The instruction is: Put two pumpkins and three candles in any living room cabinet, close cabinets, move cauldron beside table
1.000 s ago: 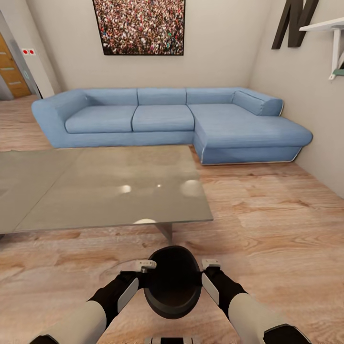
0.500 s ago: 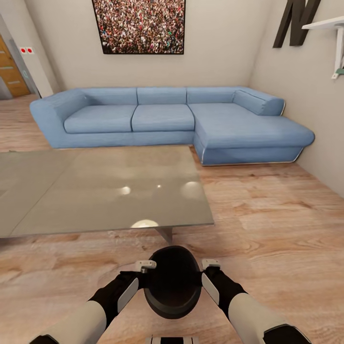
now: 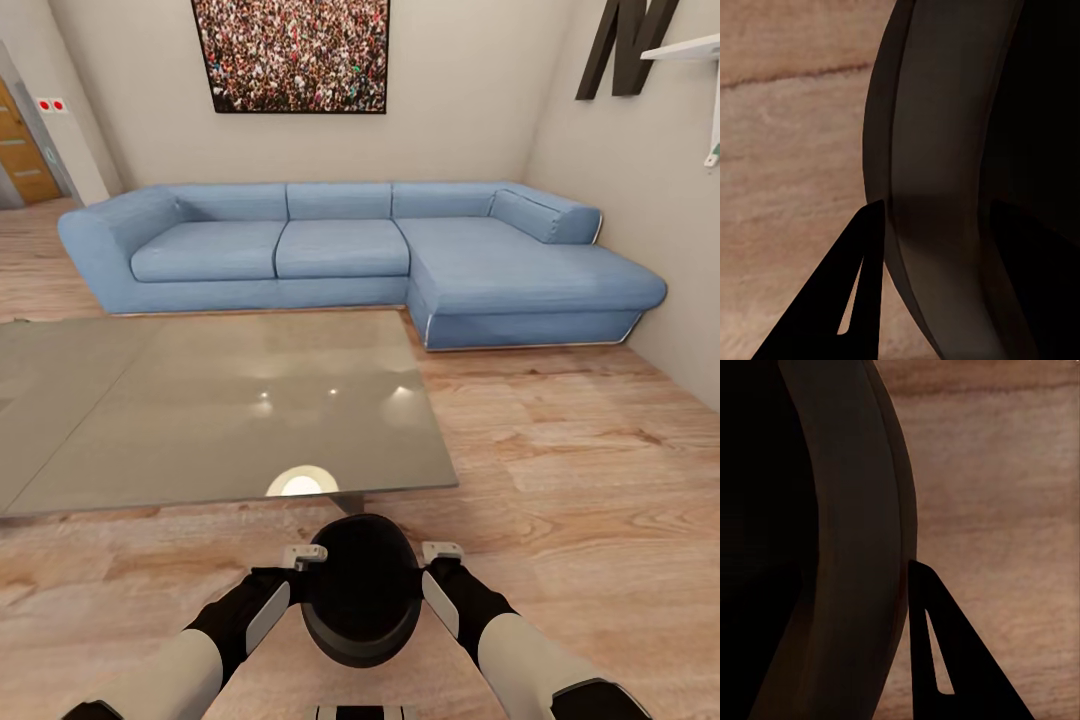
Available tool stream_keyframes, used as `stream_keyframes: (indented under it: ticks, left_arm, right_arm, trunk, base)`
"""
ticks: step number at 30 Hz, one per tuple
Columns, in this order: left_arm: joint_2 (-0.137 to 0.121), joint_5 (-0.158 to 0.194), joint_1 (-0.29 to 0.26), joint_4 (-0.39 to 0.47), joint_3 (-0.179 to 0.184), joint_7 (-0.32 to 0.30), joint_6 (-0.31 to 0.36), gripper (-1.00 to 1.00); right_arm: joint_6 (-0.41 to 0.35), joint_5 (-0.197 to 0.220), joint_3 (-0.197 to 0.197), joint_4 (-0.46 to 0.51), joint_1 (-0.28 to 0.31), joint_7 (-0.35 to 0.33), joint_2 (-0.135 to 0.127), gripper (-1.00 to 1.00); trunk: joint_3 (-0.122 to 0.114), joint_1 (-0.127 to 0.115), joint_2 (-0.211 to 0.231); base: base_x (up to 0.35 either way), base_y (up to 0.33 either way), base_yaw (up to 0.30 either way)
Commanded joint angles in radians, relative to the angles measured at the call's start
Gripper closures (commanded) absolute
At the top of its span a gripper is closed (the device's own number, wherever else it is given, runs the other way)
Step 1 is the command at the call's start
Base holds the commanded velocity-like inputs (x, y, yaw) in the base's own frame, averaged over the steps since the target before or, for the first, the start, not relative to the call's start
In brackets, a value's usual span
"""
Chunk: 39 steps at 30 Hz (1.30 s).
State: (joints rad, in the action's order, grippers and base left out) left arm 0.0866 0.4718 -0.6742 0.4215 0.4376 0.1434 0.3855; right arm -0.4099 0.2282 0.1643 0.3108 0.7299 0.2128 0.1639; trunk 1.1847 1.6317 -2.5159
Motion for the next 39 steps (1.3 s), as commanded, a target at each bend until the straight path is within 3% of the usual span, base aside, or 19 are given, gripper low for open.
stream_keyframes:
  ticks: [1,4,14,22,23,24,39]
  left_arm:
    - [-0.001,-0.009,-0.001,-0.001,-0.008,0.022,0.006,1.0]
    - [-0.001,-0.009,-0.001,-0.001,-0.008,0.022,0.006,1.0]
    - [-0.001,-0.009,-0.001,-0.001,-0.008,0.022,0.006,1.0]
    - [-0.001,-0.009,-0.001,-0.001,-0.008,0.024,0.006,1.0]
    - [-0.001,-0.009,-0.001,-0.001,-0.008,0.024,0.006,1.0]
    - [-0.001,-0.009,-0.001,-0.001,-0.008,0.023,0.006,-1.0]
    - [-0.001,-0.009,-0.001,-0.001,-0.008,0.024,0.006,-1.0]
  right_arm:
    - [0.019,0.025,0.015,0.053,0.0,0.005,0.009,1.0]
    - [0.019,0.025,0.015,0.053,0.0,0.005,0.009,1.0]
    - [0.019,0.025,0.015,0.053,0.0,0.005,0.008,1.0]
    - [0.019,0.025,0.015,0.053,0.0,0.005,0.008,1.0]
    - [0.019,0.025,0.015,0.053,0.0,0.005,0.008,-1.0]
    - [0.019,0.025,0.015,0.053,0.0,0.005,0.008,-1.0]
    - [0.018,0.025,0.015,0.053,0.0,0.005,0.008,-1.0]
  trunk:
    - [0.001,0.0,0.0]
    - [0.001,0.0,0.0]
    - [0.039,0.004,-0.003]
    - [0.039,0.004,-0.003]
    - [0.039,0.004,-0.003]
    - [0.039,0.004,-0.003]
    - [0.032,0.003,-0.002]
  base:
    - [0.024,0.005,0.0]
    - [0.012,0.003,0.0]
    - [0.001,0.0,0.0]
    - [0.0,0.0,0.0]
    - [0.0,0.0,0.0]
    - [0.0,0.0,0.0]
    - [0.0,0.0,0.0]
